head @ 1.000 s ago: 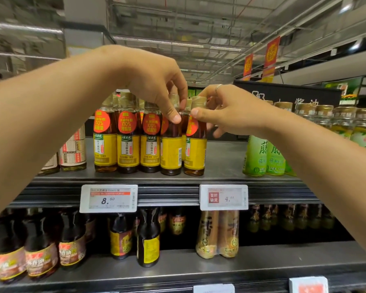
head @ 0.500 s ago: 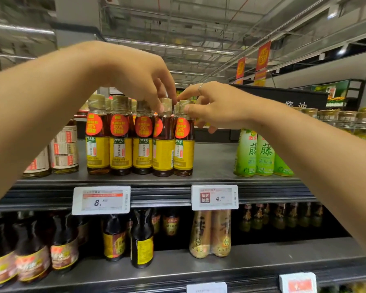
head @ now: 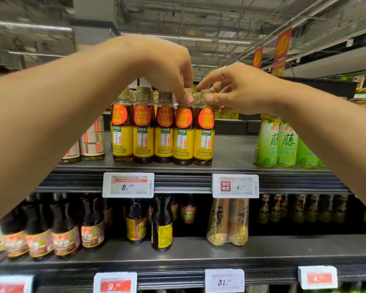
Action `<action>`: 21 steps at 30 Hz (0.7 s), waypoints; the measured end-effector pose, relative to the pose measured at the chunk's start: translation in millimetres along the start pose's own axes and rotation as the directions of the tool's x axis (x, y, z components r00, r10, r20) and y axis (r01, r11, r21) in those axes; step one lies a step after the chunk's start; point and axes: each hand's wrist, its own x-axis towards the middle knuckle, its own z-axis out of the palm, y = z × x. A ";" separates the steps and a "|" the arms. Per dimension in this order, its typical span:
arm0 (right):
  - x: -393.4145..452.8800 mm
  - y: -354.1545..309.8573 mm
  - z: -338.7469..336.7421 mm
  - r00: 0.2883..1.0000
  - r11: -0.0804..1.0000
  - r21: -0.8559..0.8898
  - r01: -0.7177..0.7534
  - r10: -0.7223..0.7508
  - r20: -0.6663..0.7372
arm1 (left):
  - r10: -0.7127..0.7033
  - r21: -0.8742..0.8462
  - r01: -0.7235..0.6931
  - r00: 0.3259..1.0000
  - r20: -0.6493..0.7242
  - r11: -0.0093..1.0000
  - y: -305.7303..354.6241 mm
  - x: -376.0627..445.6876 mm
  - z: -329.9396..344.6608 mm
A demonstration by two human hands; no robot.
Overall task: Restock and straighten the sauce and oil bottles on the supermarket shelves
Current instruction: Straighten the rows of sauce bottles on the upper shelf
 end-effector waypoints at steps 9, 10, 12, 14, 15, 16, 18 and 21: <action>-6.4 -1.6 14.0 0.997 0.988 0.135 -0.074 0.077 -0.014 | -0.021 -0.071 0.015 0.997 -0.078 0.997 2.3 -26.0 4.2; -10.7 0.2 19.6 0.995 0.985 0.147 -0.092 0.098 -0.034 | -0.041 -0.107 0.027 0.990 -0.131 0.994 -3.1 -34.7 7.5; -23.2 4.3 35.6 0.981 0.966 0.217 -0.142 0.167 -0.100 | -0.134 -0.231 0.059 0.936 -0.325 0.971 -16.5 -59.7 20.6; -35.9 6.8 54.5 0.960 0.927 0.326 -0.185 0.241 -0.140 | -0.318 -0.456 0.074 0.814 -0.486 0.887 -23.9 -90.6 43.2; -41.5 6.9 64.3 0.952 0.912 0.358 -0.202 0.269 -0.147 | -0.409 -0.556 0.077 0.761 -0.504 0.828 -23.6 -105.2 57.2; -46.4 6.6 73.7 0.943 0.904 0.367 -0.218 0.292 -0.158 | -0.480 -0.618 0.097 0.727 -0.492 0.780 -23.3 -116.3 72.0; -52.6 5.5 88.7 0.919 0.905 0.340 -0.256 0.336 -0.204 | -0.562 -0.673 0.165 0.708 -0.429 0.721 -21.6 -129.6 99.9; -54.8 -0.2 104.2 0.886 0.902 0.309 -0.302 0.385 -0.258 | -0.594 -0.667 0.237 0.711 -0.376 0.706 -14.6 -135.2 126.9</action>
